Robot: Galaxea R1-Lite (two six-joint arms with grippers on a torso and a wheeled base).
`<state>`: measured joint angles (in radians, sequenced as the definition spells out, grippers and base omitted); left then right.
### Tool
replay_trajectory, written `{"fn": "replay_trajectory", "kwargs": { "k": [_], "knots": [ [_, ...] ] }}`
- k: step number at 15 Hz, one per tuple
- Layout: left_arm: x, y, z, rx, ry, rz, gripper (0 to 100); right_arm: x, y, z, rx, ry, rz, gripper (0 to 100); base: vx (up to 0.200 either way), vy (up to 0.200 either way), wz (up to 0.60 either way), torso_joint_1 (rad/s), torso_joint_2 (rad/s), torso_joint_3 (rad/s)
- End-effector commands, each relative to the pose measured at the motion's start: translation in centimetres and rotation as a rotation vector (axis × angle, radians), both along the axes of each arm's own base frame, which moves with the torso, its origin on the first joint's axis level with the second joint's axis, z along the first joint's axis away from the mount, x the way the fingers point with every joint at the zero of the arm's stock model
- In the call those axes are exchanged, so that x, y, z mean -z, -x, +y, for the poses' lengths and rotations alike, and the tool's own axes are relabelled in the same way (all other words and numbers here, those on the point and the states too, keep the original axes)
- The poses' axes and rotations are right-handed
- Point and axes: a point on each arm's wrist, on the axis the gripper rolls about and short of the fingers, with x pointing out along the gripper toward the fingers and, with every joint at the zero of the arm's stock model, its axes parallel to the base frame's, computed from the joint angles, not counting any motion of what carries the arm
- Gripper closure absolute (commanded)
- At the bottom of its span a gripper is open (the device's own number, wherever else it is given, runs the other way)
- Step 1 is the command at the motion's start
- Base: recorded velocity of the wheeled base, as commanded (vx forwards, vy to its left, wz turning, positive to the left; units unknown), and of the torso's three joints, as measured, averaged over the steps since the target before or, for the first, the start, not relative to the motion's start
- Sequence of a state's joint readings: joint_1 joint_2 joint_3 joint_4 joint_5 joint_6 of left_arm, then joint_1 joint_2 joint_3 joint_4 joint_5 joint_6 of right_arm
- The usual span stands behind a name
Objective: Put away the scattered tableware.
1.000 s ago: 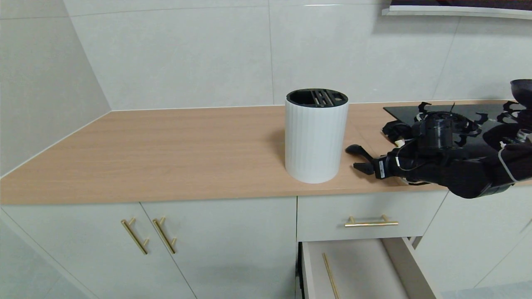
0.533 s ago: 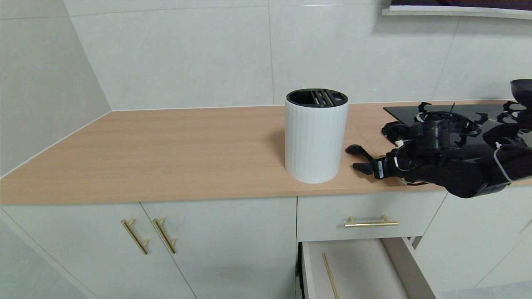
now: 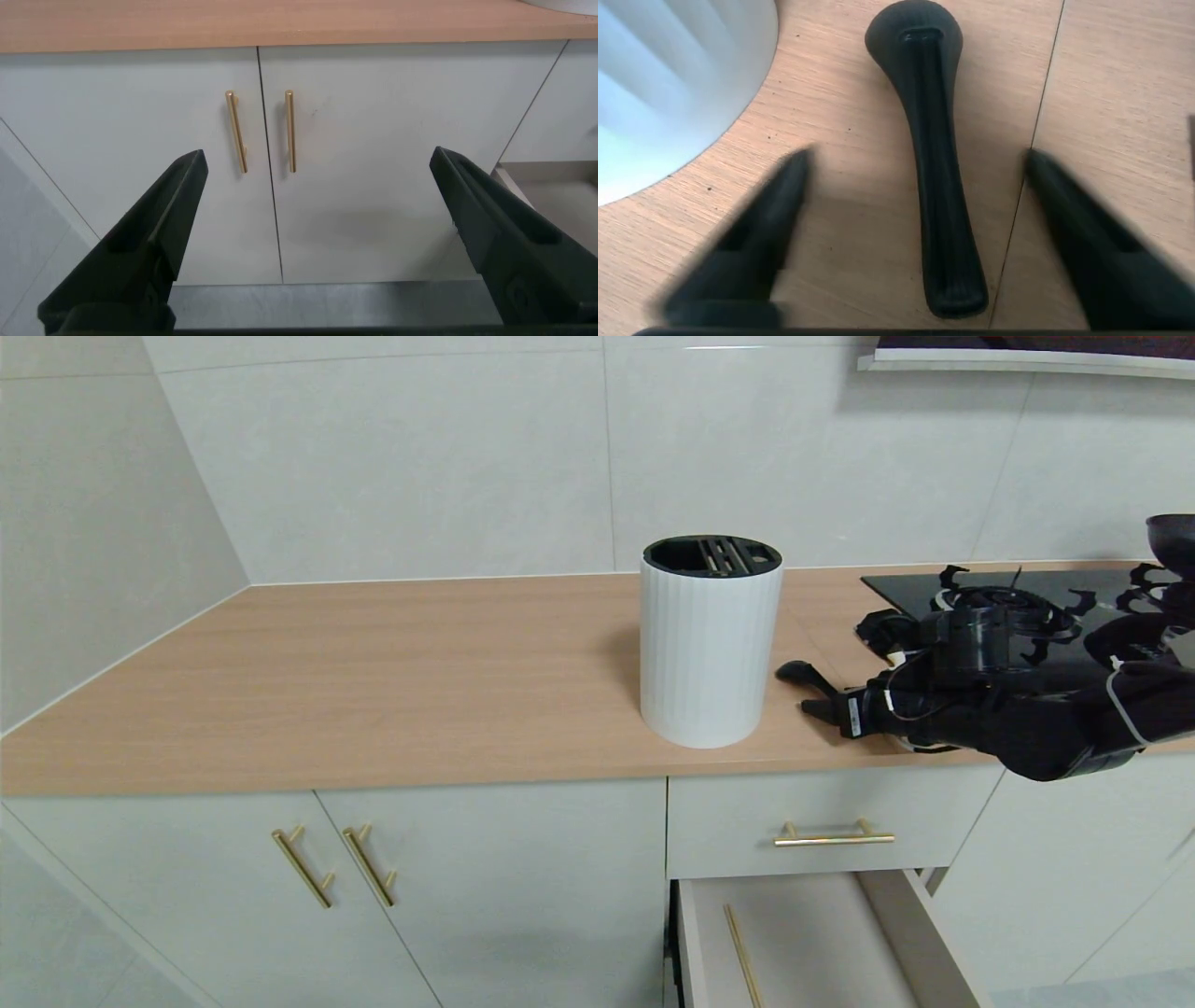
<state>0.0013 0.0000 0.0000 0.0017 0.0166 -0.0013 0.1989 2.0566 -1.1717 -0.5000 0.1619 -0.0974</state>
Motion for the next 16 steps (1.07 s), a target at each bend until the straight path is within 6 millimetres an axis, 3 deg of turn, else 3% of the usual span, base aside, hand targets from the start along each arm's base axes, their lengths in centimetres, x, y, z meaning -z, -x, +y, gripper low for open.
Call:
{"fn": "replay_trajectory", "kwargs": {
  "k": [1,8,10,14,16],
  "knots": [
    [0.0,0.0,0.0,-0.001,0.000,0.000,0,-0.1,0.1,0.1,-0.003,0.000,-0.002,100,0.000,0.000,0.00,0.000,0.00,0.000],
    [0.0,0.0,0.0,-0.001,0.000,0.000,0,-0.8,0.5,0.2,-0.001,-0.022,-0.003,100,0.000,0.000,0.00,0.000,0.00,0.000],
    [0.0,0.0,0.0,-0.001,0.000,0.000,0,-2.4,1.7,0.4,0.007,-0.057,0.010,100,0.000,0.000,0.00,0.000,0.00,0.000],
    [0.0,0.0,0.0,-0.001,0.000,0.000,0,-7.7,8.2,0.9,0.023,-0.138,0.156,100,0.000,0.000,0.00,0.000,0.00,0.000],
    [0.0,0.0,0.0,-0.001,0.000,0.000,0,-10.0,12.8,0.4,0.039,-0.173,0.245,100,0.000,0.000,0.00,0.000,0.00,0.000]
  ]
}}
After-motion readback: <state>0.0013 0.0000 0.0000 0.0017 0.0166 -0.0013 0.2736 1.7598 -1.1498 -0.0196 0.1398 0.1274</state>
